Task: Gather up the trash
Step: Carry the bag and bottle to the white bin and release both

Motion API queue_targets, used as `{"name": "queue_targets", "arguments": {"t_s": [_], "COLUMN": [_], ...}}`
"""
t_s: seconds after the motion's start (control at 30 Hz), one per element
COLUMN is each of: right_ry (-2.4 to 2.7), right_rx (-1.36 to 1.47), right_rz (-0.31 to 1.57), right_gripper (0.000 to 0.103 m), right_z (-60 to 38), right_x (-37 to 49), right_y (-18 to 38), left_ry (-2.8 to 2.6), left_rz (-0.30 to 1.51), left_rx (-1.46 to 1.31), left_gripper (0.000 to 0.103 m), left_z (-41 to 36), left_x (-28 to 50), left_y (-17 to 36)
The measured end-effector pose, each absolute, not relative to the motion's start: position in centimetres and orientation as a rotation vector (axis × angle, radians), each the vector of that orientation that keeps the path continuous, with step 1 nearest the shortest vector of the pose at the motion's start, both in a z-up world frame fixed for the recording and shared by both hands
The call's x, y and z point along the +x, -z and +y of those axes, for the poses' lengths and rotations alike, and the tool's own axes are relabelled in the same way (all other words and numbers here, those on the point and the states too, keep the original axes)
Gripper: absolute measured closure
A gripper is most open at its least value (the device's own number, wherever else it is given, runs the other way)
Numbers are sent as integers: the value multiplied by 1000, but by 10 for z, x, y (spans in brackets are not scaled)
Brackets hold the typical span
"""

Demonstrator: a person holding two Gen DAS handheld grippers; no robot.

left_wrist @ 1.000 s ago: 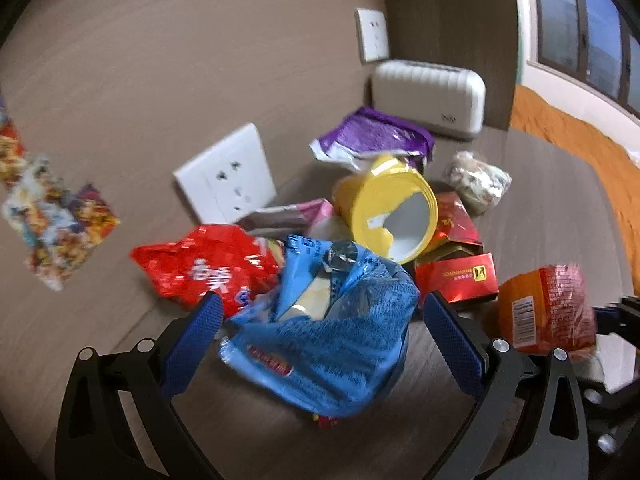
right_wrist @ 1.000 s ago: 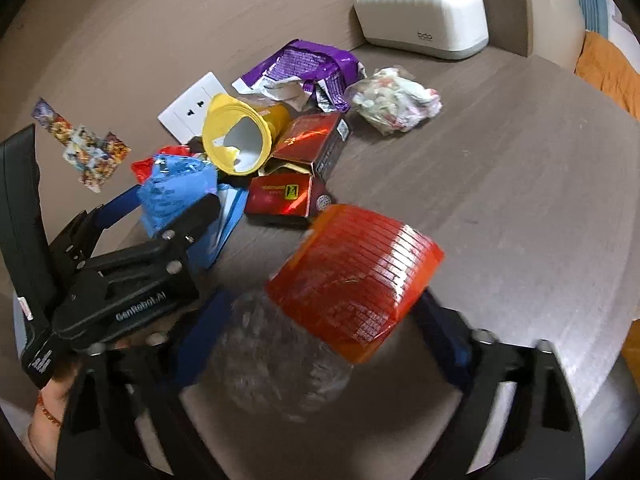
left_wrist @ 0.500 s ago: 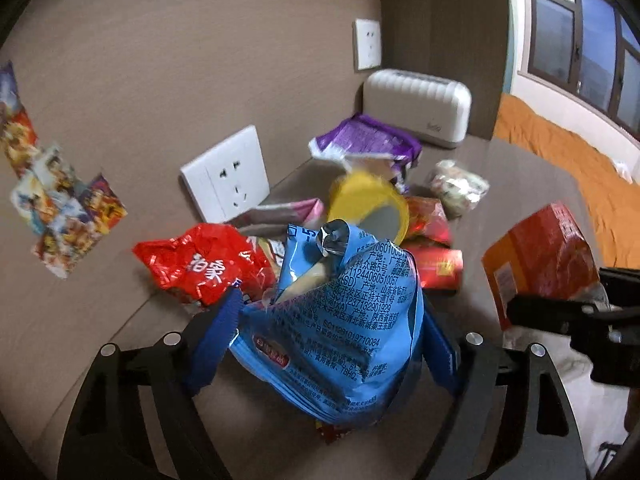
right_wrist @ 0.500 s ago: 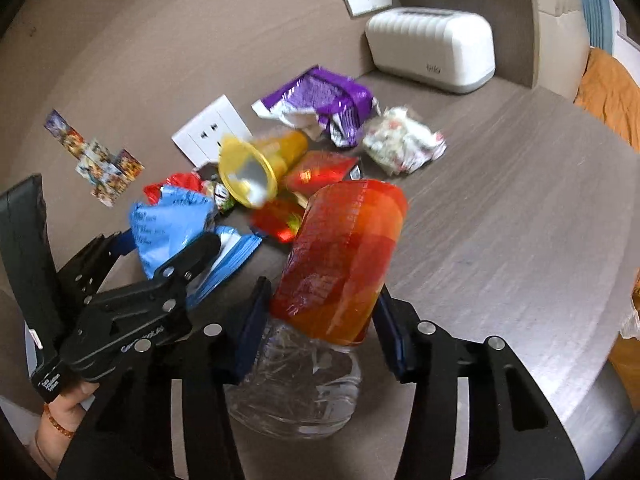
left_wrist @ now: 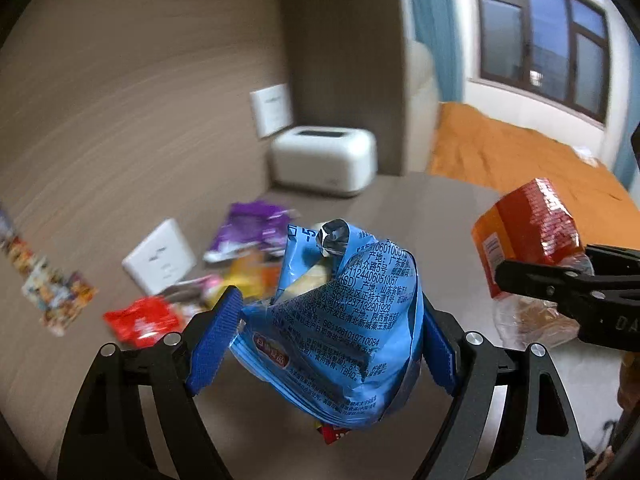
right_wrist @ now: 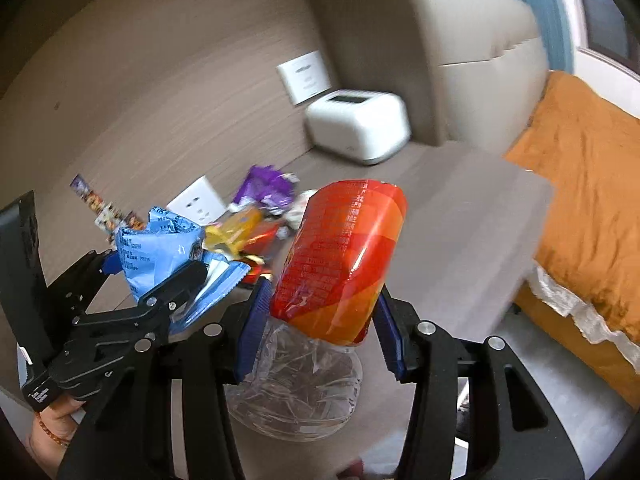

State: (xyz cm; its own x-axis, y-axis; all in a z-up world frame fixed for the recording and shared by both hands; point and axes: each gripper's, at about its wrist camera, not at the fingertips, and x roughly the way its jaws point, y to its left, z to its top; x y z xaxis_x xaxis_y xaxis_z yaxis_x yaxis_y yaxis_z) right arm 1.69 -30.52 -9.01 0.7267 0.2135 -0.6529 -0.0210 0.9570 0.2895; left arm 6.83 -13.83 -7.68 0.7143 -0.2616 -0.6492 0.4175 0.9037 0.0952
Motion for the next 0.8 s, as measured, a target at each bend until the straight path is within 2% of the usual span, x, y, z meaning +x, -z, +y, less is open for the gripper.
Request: {"name": "queue_targets", "arguments": {"t_s": [0.5, 0.8], "right_ry": [114, 182], "right_rx": [355, 386], "right_rz": [766, 837], "right_gripper": [52, 52], "right_z": [-424, -469], "right_x": [-54, -75], "right_y": [112, 155], "left_ry": [702, 828], "left_rz": [745, 828], "left_rx": [383, 467], "left_gripper": [23, 23], "left_z": [-301, -365], "left_x": [29, 8], "left_y": [120, 169]}}
